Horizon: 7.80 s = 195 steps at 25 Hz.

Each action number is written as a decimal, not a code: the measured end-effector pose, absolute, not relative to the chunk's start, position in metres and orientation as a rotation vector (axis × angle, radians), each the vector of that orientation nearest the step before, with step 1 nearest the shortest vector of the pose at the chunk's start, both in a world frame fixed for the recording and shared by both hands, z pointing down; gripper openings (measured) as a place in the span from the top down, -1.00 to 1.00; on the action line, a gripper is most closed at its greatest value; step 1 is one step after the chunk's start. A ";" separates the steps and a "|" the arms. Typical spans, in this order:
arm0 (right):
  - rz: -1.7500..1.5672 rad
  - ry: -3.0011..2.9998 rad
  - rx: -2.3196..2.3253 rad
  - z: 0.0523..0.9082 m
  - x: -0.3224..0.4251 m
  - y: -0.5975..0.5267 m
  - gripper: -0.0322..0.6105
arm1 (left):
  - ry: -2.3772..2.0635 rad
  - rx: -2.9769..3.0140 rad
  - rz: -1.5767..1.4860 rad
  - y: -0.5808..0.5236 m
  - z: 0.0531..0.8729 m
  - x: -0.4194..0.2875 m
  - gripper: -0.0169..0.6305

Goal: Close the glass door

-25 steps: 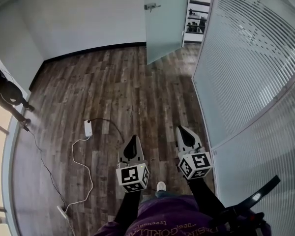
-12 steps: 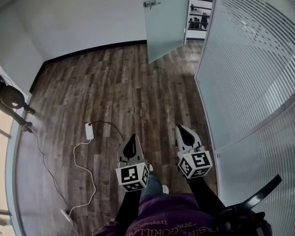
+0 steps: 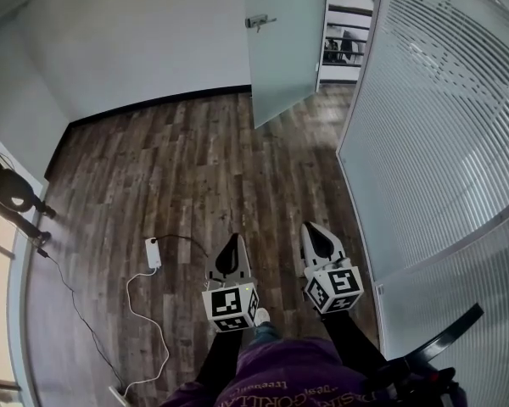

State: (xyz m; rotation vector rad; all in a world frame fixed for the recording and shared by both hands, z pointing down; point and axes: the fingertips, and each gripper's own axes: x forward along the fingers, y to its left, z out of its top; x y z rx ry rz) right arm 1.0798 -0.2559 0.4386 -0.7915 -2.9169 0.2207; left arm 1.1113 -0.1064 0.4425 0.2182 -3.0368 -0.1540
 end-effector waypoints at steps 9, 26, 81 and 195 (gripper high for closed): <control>0.226 -2.937 -0.762 0.437 1.012 -0.211 0.91 | -3.042 0.262 -0.131 -0.065 0.439 1.043 0.95; 0.201 -2.882 -0.765 0.468 0.930 -0.187 0.91 | -2.997 0.208 -0.197 -0.037 0.471 0.965 0.95; 0.196 -2.871 -0.918 0.455 0.506 -0.060 0.91 | -3.052 0.087 -0.180 0.085 0.458 0.554 0.95; 0.124 -2.871 -0.807 0.471 -0.338 0.223 0.91 | -2.991 0.254 -0.282 0.338 0.488 -0.304 0.95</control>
